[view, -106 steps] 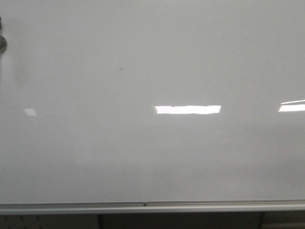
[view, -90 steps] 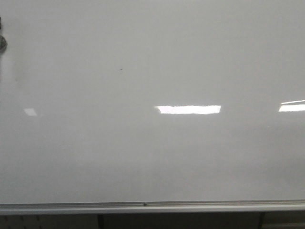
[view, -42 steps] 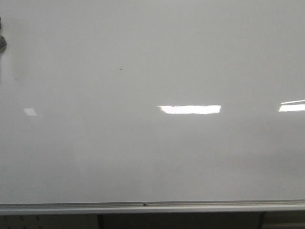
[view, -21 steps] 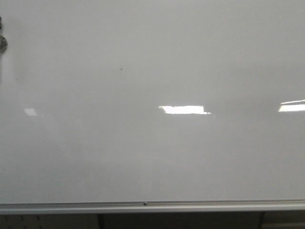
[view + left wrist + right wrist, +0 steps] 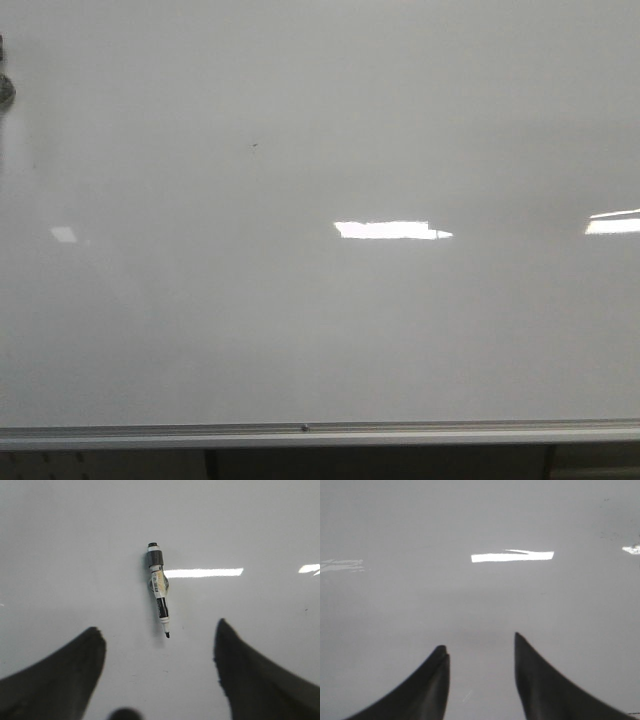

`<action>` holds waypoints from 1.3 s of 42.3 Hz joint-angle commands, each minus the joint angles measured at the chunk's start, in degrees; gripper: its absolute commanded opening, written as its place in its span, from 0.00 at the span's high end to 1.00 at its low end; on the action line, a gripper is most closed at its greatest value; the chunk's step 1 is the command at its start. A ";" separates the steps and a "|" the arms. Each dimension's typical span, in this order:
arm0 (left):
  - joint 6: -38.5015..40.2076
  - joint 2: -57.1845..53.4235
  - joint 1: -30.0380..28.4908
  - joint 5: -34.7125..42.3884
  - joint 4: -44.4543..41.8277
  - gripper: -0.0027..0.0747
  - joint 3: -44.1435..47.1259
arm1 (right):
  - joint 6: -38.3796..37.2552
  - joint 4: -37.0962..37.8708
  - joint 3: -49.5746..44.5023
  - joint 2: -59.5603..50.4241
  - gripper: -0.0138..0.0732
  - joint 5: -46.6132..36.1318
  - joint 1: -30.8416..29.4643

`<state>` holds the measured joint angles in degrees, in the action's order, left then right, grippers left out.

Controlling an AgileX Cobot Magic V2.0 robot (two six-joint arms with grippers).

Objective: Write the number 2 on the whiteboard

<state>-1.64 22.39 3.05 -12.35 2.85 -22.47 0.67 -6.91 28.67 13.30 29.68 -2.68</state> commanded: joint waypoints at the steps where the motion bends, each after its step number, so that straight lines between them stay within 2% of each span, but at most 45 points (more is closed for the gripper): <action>1: 0.31 0.84 -0.06 5.22 0.36 0.10 -2.33 | 0.06 -0.04 2.10 0.99 0.27 -4.57 -0.18; 6: 0.31 2.77 -0.06 4.84 0.61 0.13 -2.33 | 0.06 -0.04 2.10 0.99 0.27 -4.52 -0.18; 11: 0.31 9.80 -0.06 3.20 0.75 0.14 -4.09 | 0.06 -0.04 2.10 0.99 0.27 -4.52 -0.18; 20: 0.31 27.64 -0.06 -2.53 5.90 0.14 -14.40 | 0.06 -0.04 2.10 0.99 0.27 -4.52 -0.18; 33: 0.51 48.50 -0.06 -1.59 7.35 0.14 -27.50 | 0.06 -0.04 2.10 0.99 0.27 -4.02 -0.18; 38: 0.51 53.55 -0.06 1.73 8.25 0.21 -29.87 | 0.06 -0.04 2.10 0.99 0.27 -3.57 -0.18; 45: 0.51 58.87 -0.06 4.82 8.51 0.35 -32.47 | 0.06 -0.04 2.10 0.99 0.27 -3.44 -0.18; 55: 0.51 64.07 -0.06 6.32 8.68 0.37 -35.36 | 0.06 -0.04 2.10 0.99 0.27 -3.16 -0.18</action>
<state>-1.64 86.88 3.05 -10.43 10.87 -55.01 0.67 -6.91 28.79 13.30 30.49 -2.68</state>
